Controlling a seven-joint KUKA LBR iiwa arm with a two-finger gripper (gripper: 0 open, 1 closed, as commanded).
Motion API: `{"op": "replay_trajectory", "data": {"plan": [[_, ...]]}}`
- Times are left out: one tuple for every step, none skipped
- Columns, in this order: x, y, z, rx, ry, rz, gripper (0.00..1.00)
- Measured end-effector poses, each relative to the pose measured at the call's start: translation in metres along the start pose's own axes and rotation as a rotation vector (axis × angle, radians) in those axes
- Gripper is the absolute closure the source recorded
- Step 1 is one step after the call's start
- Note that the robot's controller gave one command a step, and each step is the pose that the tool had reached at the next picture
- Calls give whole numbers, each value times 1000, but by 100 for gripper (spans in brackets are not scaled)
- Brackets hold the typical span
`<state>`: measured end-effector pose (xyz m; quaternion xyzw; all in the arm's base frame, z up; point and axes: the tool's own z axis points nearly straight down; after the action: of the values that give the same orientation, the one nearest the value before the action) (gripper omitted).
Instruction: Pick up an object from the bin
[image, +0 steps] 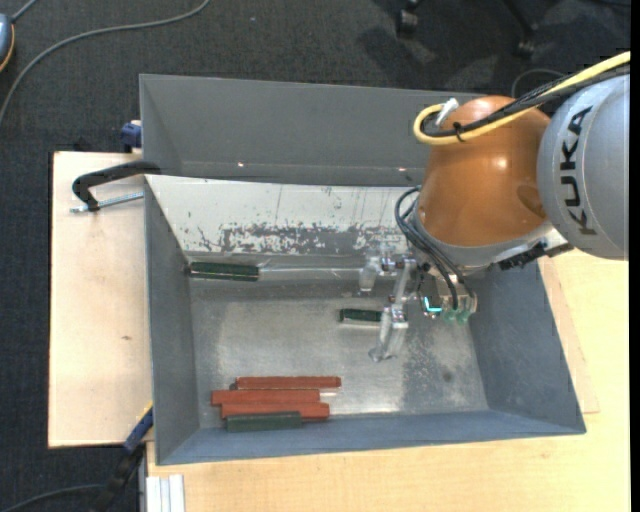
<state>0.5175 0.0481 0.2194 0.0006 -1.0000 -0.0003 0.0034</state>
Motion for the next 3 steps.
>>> {"op": "replay_trajectory", "data": {"plan": [[25, 4, 8, 0, -4, 3, 0], [-34, 43, 101, -1, -7, -118, 0], [-38, -4, 131, 2, -4, -86, 0]]}}
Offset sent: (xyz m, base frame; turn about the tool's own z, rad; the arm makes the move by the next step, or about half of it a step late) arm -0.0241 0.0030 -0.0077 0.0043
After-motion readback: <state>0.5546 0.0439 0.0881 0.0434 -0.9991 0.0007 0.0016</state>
